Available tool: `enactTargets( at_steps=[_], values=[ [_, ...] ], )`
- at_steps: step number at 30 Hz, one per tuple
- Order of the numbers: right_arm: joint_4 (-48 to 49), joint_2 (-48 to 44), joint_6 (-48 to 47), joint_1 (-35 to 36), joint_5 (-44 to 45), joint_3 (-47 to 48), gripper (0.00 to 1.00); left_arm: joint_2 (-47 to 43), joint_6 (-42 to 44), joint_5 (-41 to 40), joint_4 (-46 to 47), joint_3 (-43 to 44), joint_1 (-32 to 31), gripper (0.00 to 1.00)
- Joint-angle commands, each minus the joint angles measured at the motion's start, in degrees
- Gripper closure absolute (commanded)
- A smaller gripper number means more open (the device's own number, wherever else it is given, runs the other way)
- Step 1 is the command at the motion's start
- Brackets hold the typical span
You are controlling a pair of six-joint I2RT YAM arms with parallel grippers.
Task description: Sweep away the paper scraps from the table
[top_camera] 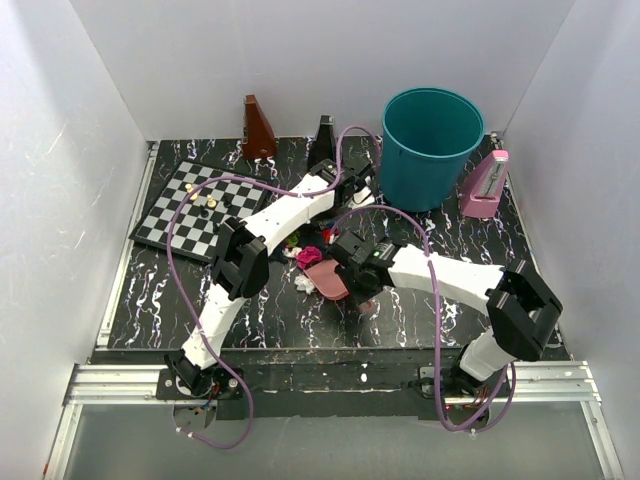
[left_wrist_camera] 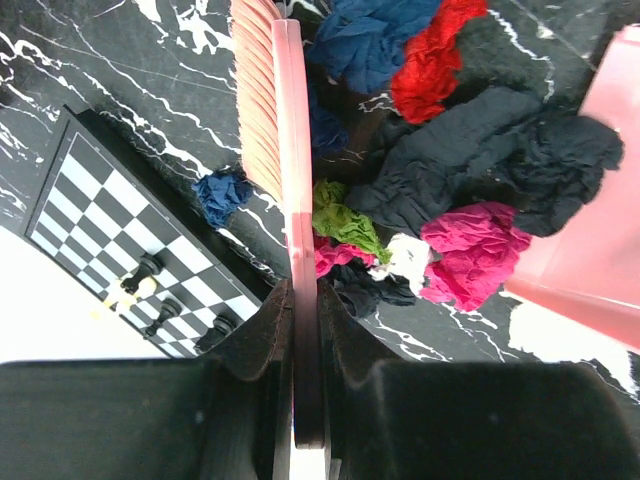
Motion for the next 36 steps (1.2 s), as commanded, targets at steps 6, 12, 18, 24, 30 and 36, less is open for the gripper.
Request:
enactTargets(
  at_steps=[6,12,18,24,30,36],
  values=[
    [-1.65,-0.86,-0.54,-1.69,-7.92,4.61,0.99,-3.88,-3.91,10.59,-5.08,0.02,-2.44,1.00],
    [-1.30,-0.51,-1.15,-3.80,-10.82,4.18,0.99,-4.15,-4.88,13.84,-5.69,-0.33,-2.97,1.00],
    [-1.21,-0.16,-1.42,-5.47,-11.52,3.04,0.99,-4.32,-5.23,13.76,-5.78,-0.33,-3.41,1.00],
    [-1.39,0.45,-2.64,-7.66,-11.70,3.38,0.99,-4.41,-5.49,16.12,-5.96,-0.07,-4.02,1.00],
    [-0.42,3.00,-4.14,-9.16,-10.82,4.09,0.99,-4.50,-6.19,20.25,-8.50,0.02,-5.34,1.00],
    [1.42,3.36,-4.41,-9.78,-9.15,3.30,0.99,-7.48,-9.70,27.72,-10.70,0.02,-6.48,1.00]
  ],
)
